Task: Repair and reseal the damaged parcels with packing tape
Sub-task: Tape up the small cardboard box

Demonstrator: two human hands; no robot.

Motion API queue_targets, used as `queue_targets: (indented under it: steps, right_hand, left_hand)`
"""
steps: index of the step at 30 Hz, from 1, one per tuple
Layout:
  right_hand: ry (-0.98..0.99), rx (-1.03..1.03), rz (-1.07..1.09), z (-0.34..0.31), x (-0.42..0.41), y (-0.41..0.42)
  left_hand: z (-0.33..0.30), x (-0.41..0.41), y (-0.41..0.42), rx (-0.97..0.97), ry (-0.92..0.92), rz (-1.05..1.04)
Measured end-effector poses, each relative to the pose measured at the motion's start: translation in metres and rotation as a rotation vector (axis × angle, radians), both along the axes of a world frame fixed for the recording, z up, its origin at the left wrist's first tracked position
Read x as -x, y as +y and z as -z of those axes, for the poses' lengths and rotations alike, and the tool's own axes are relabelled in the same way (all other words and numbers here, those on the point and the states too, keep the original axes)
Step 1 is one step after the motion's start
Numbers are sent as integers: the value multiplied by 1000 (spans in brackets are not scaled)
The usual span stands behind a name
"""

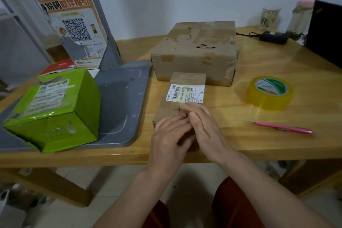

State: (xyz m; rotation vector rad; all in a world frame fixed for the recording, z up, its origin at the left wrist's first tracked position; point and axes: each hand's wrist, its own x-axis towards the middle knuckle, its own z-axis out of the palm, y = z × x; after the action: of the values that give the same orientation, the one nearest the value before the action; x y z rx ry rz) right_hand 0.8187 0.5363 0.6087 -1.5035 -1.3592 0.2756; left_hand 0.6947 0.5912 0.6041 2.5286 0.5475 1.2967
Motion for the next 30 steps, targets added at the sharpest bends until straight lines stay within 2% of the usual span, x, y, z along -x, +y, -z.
queue_targets:
  steps: [2, 4, 7, 9, 13, 17, 19, 23, 27, 30]
  right_hand:
    - [-51, 31, -3, -1, 0, -1]
    - [-120, 69, 8, -2, 4, -2]
    - [-178, 114, 87, -1, 11, -2]
    - [-74, 104, 141, 2, 22, 0]
    - [383, 53, 169, 0, 44, 5]
    - [531, 30, 95, 5, 55, -6]
    - [437, 80, 73, 9, 60, -19]
    - [50, 202, 189, 9, 53, -36]
    - [-538, 137, 365, 3, 52, -27]
    - [-729, 105, 331, 4, 43, -27]
  left_hand:
    - [-4, 5, 0, 48, -9, -4]
    - [-9, 6, 2, 103, 131, -121]
    - [-9, 6, 2, 39, 312, -219]
    - [-6, 6, 4, 59, 307, -217]
    - [-8, 5, 1, 117, 305, -248]
    - [-14, 6, -1, 145, 355, -246]
    - [-15, 6, -1, 148, 363, -268]
    - [-12, 7, -1, 80, 400, -290]
    - [-8, 11, 2, 16, 366, -268]
    - [-6, 12, 4, 20, 371, -270]
